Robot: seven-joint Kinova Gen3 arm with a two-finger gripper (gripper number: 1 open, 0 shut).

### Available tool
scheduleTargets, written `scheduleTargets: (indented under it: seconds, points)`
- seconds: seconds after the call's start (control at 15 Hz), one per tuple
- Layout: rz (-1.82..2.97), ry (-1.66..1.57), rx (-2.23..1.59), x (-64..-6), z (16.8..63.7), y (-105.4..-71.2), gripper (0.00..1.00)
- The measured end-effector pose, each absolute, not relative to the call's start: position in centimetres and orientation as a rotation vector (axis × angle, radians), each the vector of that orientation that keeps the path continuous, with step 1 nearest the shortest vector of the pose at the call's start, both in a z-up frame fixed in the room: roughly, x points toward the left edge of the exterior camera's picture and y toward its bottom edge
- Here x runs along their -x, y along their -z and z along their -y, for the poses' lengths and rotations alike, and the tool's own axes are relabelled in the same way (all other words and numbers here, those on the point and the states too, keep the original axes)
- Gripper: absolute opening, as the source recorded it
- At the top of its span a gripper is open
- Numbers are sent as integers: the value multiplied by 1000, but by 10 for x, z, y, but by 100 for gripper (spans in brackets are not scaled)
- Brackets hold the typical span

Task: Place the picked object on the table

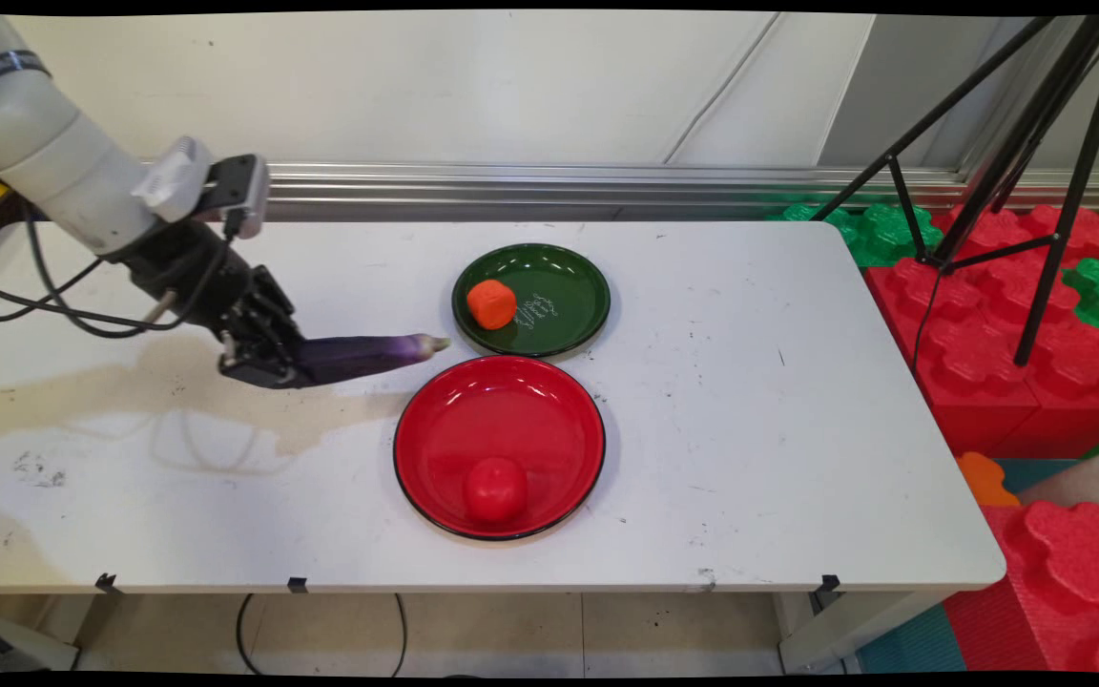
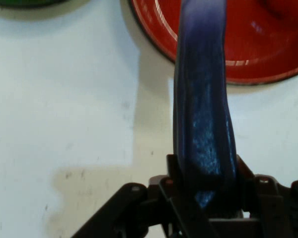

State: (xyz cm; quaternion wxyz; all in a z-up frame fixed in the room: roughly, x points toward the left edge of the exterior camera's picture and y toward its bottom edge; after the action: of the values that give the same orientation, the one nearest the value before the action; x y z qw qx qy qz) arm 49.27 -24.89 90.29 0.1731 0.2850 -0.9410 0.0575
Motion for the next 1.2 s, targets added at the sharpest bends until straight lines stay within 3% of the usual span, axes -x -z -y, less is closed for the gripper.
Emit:
scheduleTargets:
  seconds: [0.33,1.2]
  points:
    - [2716,-143,-833,-522,241,-898,0]
    - [2738,-27,-953,-561,229,-839,0]
